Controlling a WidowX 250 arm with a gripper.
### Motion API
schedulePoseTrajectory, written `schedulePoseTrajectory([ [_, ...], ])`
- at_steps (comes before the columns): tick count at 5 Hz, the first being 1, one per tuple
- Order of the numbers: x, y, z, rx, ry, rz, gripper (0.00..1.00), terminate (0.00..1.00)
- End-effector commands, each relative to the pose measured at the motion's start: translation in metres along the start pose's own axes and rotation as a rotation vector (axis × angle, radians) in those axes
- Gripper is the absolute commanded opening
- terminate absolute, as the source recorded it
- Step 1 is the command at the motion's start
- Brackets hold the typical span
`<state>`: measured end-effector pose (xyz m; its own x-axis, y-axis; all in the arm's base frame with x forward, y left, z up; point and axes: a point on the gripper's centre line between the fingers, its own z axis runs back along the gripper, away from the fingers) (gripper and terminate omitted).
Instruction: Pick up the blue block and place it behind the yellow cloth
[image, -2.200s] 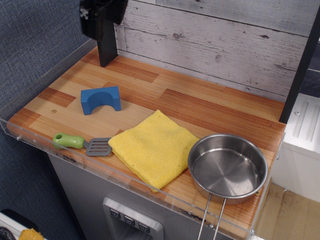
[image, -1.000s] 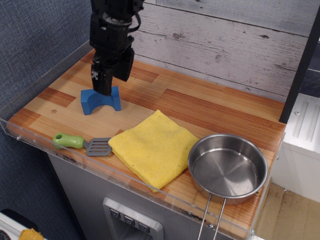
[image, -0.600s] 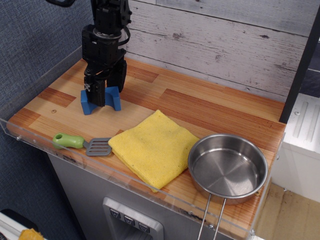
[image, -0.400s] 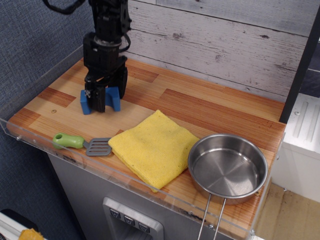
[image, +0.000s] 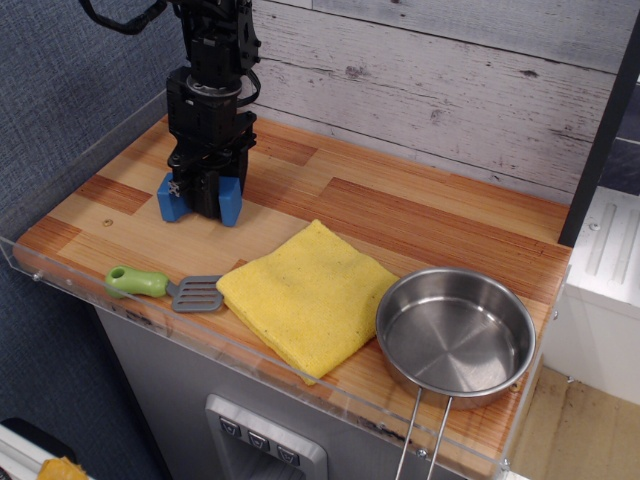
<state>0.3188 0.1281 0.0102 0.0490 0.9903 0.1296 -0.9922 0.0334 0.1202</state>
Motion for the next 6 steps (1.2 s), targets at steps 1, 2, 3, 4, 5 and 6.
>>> schedulePoseTrajectory([
  [1,-0.004,-0.003,0.021,-0.063,-0.023,-0.035,0.0,0.0],
  [2,-0.01,-0.007,0.031,-0.092,-0.015,-0.086,0.0,0.0],
  [3,-0.015,-0.01,0.06,-0.152,-0.017,-0.131,0.0,0.0],
  [4,-0.019,-0.011,0.093,-0.212,-0.013,-0.16,0.0,0.0],
  [5,-0.031,-0.014,0.119,-0.269,-0.011,-0.209,0.0,0.0],
  [6,-0.055,-0.018,0.135,-0.29,-0.012,-0.309,0.0,0.0],
])
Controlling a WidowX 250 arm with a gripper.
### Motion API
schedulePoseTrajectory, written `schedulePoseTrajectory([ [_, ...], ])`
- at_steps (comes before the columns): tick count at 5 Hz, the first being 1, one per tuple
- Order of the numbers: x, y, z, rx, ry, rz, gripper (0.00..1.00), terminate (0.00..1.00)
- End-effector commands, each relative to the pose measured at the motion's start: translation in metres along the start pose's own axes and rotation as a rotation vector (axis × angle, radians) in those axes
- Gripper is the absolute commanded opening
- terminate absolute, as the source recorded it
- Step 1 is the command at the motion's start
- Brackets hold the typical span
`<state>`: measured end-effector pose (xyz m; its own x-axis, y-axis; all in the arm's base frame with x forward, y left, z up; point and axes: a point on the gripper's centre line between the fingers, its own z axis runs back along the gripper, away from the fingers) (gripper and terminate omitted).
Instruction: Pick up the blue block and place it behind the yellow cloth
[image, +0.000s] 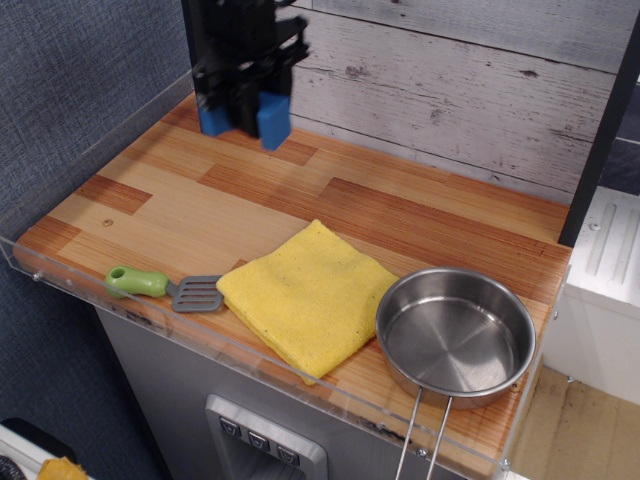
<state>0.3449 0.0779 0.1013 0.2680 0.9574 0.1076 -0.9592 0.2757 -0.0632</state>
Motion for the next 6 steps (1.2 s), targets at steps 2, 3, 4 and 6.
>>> schedulePoseTrajectory([
  [2,-0.075,-0.029,0.03,-0.086,0.003,-0.294,0.0,0.0],
  [3,-0.098,-0.031,0.021,-0.071,0.01,-0.368,0.0,0.0],
  [4,-0.112,-0.025,0.003,-0.035,0.037,-0.41,0.0,0.0],
  [6,-0.119,-0.026,-0.034,-0.011,0.021,-0.428,0.0,0.0],
])
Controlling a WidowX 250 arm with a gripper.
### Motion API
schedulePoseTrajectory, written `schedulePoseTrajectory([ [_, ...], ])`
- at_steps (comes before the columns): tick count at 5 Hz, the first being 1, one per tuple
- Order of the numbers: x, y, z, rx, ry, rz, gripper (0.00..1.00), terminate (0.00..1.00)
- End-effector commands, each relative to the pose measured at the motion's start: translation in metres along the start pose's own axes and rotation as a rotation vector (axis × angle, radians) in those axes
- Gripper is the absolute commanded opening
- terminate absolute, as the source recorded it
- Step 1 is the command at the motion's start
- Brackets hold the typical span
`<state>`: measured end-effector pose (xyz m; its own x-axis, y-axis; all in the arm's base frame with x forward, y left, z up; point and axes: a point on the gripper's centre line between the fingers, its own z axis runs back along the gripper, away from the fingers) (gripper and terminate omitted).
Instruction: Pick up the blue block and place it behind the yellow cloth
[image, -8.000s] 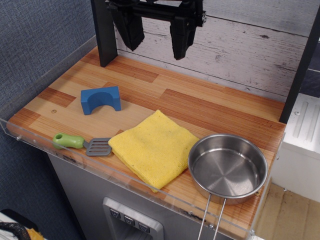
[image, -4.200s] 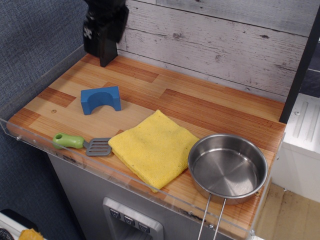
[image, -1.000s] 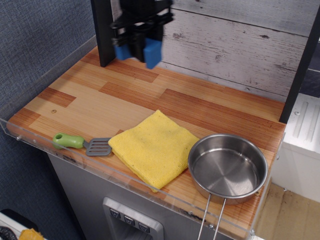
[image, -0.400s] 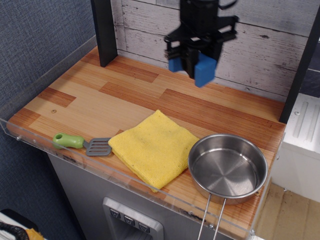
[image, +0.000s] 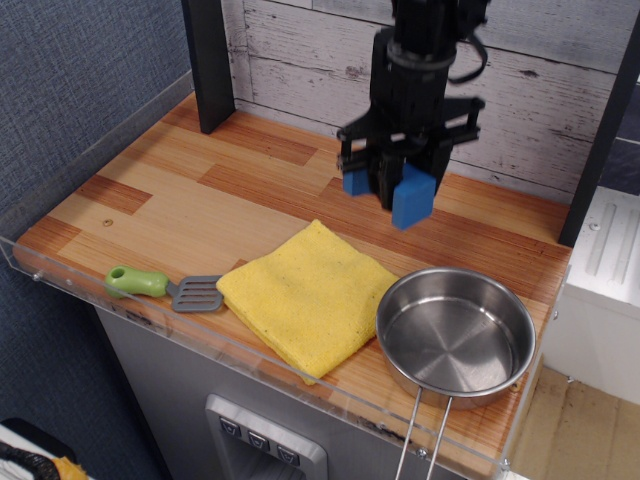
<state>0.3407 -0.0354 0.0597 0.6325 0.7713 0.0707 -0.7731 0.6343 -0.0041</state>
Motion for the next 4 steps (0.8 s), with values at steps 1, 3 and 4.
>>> schedulePoseTrajectory([
  [1,-0.003,-0.008,-0.023,-0.013,-0.038,-0.02,0.0,0.0],
  [3,-0.005,-0.013,-0.038,0.004,-0.034,-0.013,1.0,0.0],
  [4,-0.006,-0.011,-0.035,0.011,-0.028,-0.023,1.0,0.0],
])
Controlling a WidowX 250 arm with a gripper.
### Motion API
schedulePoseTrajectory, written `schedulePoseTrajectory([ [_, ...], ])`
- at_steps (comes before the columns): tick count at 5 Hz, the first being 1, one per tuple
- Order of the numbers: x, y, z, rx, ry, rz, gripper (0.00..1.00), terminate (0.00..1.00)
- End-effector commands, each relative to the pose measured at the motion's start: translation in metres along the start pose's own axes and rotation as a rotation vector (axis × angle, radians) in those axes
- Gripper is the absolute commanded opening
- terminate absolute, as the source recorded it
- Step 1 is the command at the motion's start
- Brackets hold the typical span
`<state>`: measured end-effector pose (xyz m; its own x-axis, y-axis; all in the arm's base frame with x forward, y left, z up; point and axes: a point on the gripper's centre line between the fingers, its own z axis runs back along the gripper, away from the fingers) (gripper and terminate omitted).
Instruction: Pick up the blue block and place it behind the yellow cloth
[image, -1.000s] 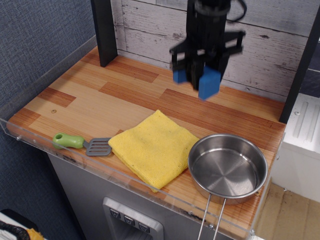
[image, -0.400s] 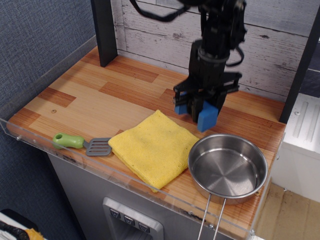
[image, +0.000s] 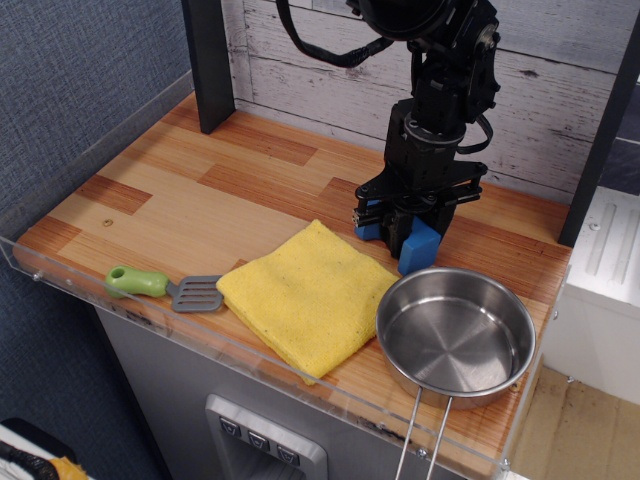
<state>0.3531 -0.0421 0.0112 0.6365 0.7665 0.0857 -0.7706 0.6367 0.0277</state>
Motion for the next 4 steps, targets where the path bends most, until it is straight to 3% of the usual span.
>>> schedulePoseTrajectory([
  [1,-0.005,0.004,0.017,-0.029,-0.015,-0.013,1.0,0.0],
  [2,0.0,0.004,0.028,-0.064,-0.026,-0.02,1.0,0.0],
  [3,0.003,0.005,0.053,-0.114,-0.063,-0.03,1.0,0.0],
  [4,0.003,0.005,0.083,-0.172,-0.087,-0.05,1.0,1.0],
])
